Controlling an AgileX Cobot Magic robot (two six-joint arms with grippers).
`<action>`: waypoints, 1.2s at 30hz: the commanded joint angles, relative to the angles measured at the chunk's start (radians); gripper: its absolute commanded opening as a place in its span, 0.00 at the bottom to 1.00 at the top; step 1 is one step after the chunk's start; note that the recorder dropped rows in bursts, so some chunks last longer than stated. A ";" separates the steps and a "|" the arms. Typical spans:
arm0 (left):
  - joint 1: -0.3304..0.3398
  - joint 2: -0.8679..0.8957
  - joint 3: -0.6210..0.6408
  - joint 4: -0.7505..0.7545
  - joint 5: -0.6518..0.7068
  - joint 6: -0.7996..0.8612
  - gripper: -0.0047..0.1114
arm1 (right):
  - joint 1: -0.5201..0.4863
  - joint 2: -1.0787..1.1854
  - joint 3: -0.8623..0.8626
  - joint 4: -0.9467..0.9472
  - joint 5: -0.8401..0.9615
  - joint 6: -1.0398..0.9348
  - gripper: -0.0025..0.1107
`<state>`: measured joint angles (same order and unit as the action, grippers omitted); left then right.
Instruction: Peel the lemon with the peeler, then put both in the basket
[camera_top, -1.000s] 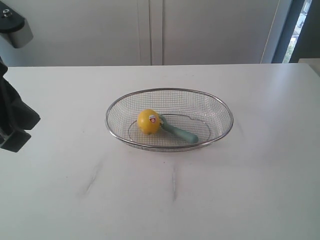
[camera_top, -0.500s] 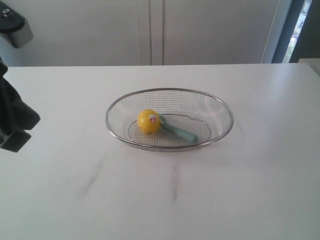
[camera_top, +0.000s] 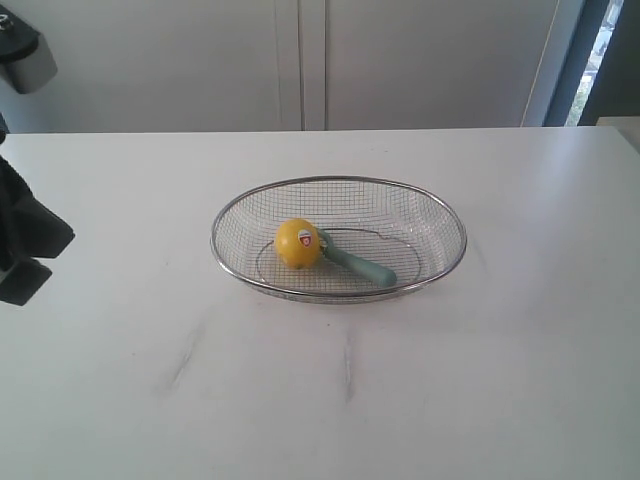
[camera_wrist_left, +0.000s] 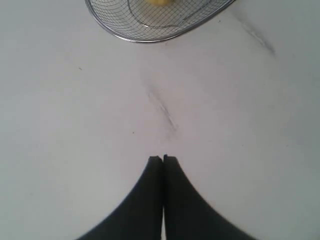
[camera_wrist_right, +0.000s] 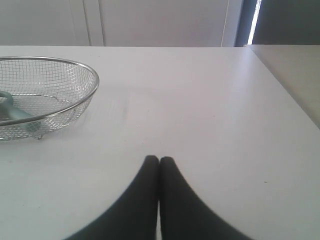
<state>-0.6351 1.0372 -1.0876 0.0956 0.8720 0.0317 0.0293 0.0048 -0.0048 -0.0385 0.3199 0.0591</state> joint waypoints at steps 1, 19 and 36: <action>0.018 -0.089 0.005 -0.011 0.012 -0.006 0.04 | 0.000 -0.005 0.005 -0.002 -0.007 -0.010 0.02; 0.528 -0.537 0.005 -0.012 0.012 -0.006 0.04 | 0.000 -0.005 0.005 -0.002 -0.007 -0.010 0.02; 0.600 -0.728 0.032 0.002 -0.018 0.005 0.04 | 0.000 -0.005 0.005 -0.002 -0.007 -0.010 0.02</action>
<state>-0.0373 0.3320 -1.0784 0.0956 0.8775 0.0339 0.0293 0.0048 -0.0048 -0.0385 0.3220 0.0591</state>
